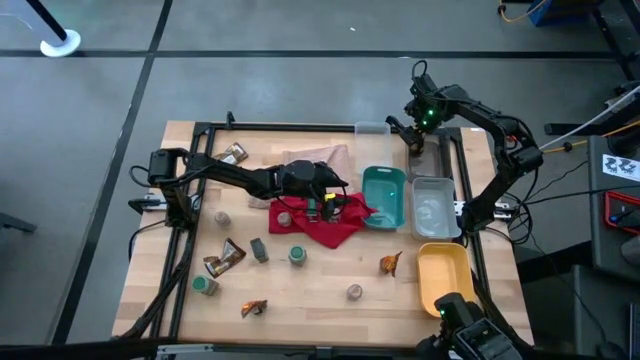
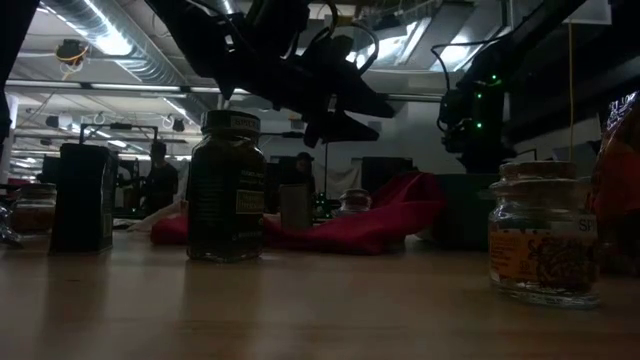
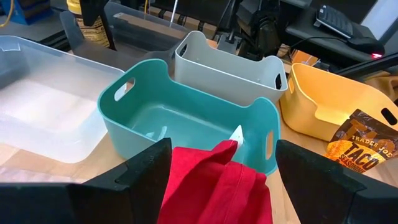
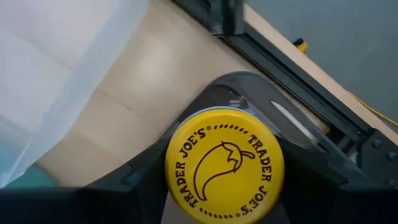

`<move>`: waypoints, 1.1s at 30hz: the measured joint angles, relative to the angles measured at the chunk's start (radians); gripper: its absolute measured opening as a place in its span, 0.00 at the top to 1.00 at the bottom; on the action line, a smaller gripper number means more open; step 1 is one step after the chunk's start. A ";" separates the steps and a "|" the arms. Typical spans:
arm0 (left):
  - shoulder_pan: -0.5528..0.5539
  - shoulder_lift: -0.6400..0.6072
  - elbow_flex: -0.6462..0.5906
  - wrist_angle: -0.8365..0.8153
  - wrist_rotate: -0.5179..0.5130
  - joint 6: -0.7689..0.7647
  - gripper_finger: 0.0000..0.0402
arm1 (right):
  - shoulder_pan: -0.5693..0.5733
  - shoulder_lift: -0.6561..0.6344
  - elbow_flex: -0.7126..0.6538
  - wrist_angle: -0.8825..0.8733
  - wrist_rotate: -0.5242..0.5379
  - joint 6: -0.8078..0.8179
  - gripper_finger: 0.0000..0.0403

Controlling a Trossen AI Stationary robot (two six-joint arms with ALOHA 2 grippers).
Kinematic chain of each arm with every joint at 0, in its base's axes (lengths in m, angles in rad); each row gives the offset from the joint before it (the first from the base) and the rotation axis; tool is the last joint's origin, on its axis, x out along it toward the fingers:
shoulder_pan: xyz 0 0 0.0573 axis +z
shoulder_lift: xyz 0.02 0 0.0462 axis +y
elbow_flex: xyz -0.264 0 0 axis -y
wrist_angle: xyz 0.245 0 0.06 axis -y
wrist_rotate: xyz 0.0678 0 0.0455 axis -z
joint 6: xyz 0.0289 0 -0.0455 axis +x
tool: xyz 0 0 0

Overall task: Sort spices by type
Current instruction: Put the yellow seasoning can into the black transparent bin, then put the top dark green seasoning can into the transparent bin

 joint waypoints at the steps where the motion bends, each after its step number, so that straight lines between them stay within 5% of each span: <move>1: 0.000 0.000 0.000 0.000 0.000 0.000 0.32 | 0.000 0.000 0.000 -0.001 0.018 0.002 0.37; 11: 0.000 0.000 0.000 0.000 0.000 0.000 0.32 | 0.000 0.000 0.000 -0.002 0.094 0.026 0.21; 23: -0.001 -0.019 0.000 -0.025 0.000 0.052 0.32 | 0.000 0.001 0.065 -0.062 0.122 0.014 0.21; 33: -0.004 -0.143 -0.001 -0.266 -0.016 -0.015 0.32 | 0.000 0.001 0.232 -0.196 0.113 0.000 0.21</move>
